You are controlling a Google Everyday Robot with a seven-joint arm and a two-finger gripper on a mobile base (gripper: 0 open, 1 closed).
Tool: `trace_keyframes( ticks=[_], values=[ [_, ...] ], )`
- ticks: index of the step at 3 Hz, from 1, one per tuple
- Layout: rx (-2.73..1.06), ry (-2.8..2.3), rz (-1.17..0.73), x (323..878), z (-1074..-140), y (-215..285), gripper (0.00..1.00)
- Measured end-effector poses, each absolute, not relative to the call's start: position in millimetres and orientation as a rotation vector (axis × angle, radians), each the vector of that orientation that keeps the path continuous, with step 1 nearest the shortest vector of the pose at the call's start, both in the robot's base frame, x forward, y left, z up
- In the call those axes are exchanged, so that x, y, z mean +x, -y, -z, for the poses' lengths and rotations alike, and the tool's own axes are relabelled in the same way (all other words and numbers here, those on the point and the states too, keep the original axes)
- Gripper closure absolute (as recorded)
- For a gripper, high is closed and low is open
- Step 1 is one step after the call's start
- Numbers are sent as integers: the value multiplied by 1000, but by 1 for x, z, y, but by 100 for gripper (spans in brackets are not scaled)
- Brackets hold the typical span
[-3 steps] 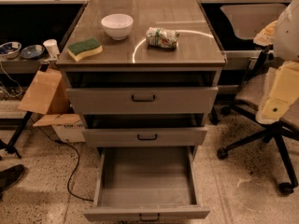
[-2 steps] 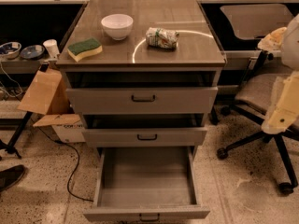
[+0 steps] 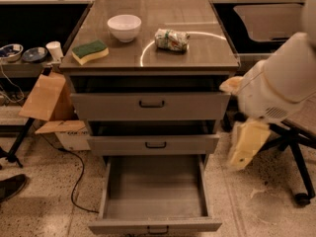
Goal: Open top drawer
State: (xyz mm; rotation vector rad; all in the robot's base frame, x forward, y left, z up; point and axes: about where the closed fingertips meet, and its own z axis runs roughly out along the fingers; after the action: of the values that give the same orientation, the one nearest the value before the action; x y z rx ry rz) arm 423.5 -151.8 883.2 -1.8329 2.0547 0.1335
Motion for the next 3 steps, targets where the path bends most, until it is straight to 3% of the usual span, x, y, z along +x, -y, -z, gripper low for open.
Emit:
trace_keyframes(
  ticks=[3],
  values=[
    [-1901, -1954, -300, 516, -759, 4, 0]
  ],
)
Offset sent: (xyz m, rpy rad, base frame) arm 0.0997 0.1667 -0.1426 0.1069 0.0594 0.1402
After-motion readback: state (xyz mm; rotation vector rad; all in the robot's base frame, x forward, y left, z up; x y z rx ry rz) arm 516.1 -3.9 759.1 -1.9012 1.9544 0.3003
